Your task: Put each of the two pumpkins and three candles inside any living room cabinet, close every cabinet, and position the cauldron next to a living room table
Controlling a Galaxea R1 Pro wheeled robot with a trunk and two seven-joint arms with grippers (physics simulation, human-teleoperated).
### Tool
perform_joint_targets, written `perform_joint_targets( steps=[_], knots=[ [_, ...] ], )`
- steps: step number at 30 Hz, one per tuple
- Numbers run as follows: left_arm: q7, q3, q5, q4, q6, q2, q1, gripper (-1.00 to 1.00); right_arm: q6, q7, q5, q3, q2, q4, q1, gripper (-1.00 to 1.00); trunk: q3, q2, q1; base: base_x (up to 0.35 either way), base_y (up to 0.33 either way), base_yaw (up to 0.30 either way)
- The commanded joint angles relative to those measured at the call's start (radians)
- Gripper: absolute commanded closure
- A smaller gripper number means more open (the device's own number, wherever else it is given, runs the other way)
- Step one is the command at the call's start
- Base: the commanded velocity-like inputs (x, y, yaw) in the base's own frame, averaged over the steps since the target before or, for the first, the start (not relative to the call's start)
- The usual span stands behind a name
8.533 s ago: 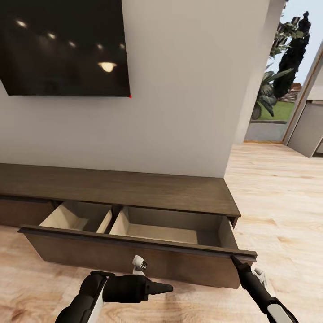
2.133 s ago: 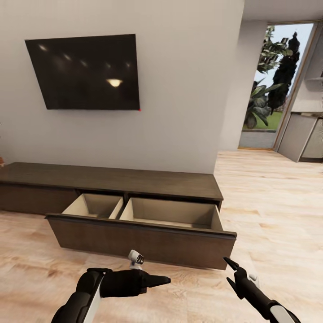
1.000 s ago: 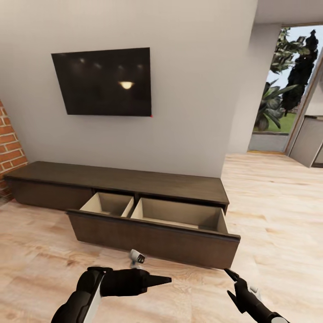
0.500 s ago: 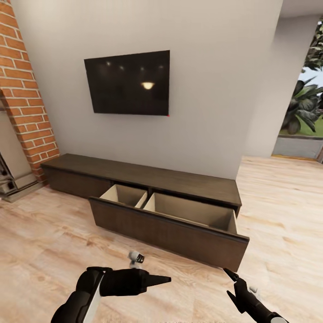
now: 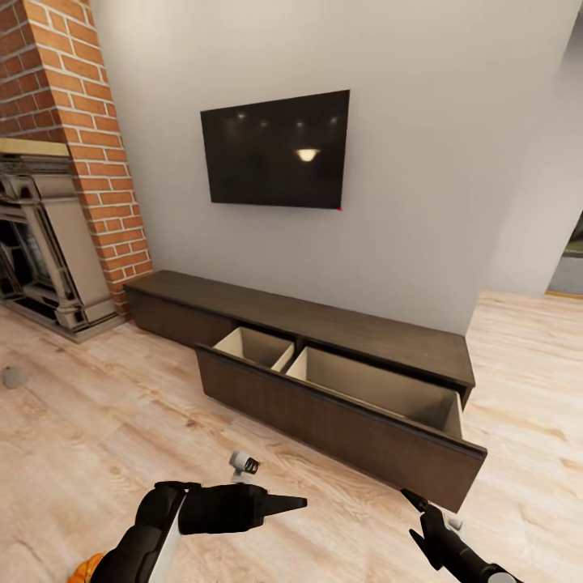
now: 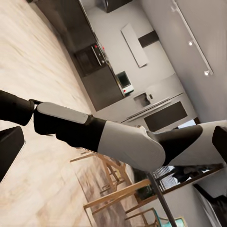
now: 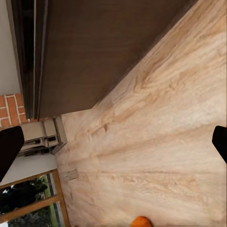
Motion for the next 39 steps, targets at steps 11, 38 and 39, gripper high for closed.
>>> perform_joint_targets(
  steps=[11, 38, 39],
  knots=[
    [0.003, -0.002, -0.002, 0.001, 0.011, 0.001, -0.001, -1.00, -0.045, 0.001, 0.018, -0.003, 0.006, 0.000, 0.000, -1.00, -0.001, 0.000, 0.000, 0.000, 0.000, 0.292],
    [0.054, -0.007, -0.015, 0.001, 0.013, 0.006, -0.001, -1.00, -0.055, 0.000, 0.026, -0.003, 0.007, 0.000, 0.000, -1.00, -0.001, 0.000, 0.000, 0.000, 0.000, 0.292],
    [0.068, -0.007, -0.015, 0.001, 0.013, 0.005, -0.002, -1.00, -0.056, 0.000, 0.026, -0.003, 0.008, 0.000, 0.000, -1.00, -0.001, 0.000, 0.000, 0.000, 0.000, 0.292]
  ],
)
